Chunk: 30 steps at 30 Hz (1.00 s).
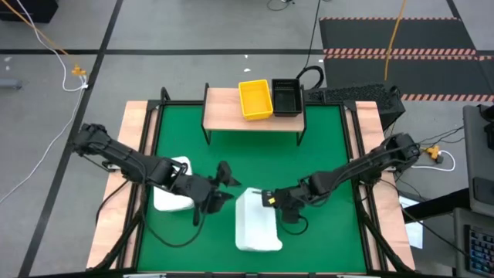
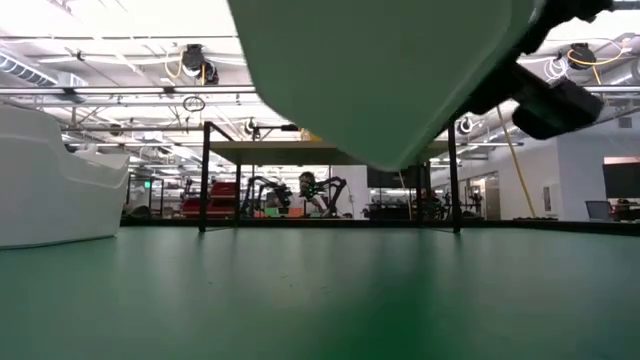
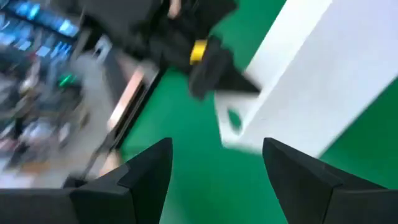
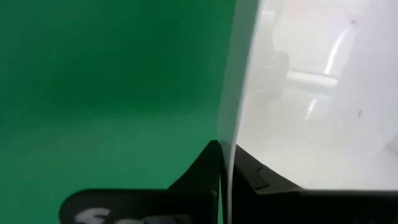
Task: Stack baskets on shelf by color
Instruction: Stack the right white bin on the other white bins
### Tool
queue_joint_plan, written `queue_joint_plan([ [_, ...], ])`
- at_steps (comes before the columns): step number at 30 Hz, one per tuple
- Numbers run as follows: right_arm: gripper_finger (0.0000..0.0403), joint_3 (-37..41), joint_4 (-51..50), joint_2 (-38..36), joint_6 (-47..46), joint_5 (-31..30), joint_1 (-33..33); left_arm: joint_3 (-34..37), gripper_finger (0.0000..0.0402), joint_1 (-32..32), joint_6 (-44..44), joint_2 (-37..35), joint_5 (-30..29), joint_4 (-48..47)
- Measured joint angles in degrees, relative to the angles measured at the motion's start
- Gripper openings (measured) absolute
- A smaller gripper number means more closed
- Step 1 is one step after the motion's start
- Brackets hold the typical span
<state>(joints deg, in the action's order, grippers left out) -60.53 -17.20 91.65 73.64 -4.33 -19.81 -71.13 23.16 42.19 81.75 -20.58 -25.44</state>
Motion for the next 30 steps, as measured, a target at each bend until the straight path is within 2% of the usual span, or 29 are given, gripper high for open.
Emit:
queue_joint_plan([
  [4,0.0001,0.0,0.7,1.3,-0.2,1.5,0.4,-0.1,0.0253,-1.7,1.3,4.3,10.0,3.6],
  [11,0.0,0.0,-0.3,2.3,1.3,3.0,2.5,0.0,0.0252,-3.9,2.2,11.4,13.1,-0.3],
  [18,0.0,1.2,-1.4,2.3,4.0,3.4,4.7,0.0,0.0238,-4.4,2.8,13.8,19.2,1.4],
  [22,0.0003,2.7,-1.1,2.3,6.7,3.6,6.2,0.0,0.0183,-4.5,-0.3,15.2,22.0,2.0],
  [29,0.0006,3.5,-1.8,2.5,8.0,3.6,6.6,-0.2,0.0029,-4.9,-2.6,19.4,23.9,-1.2],
  [30,0.0007,3.5,-1.9,2.5,8.1,3.6,6.6,-0.2,0.0018,-4.9,-2.3,19.9,24.1,-1.4],
])
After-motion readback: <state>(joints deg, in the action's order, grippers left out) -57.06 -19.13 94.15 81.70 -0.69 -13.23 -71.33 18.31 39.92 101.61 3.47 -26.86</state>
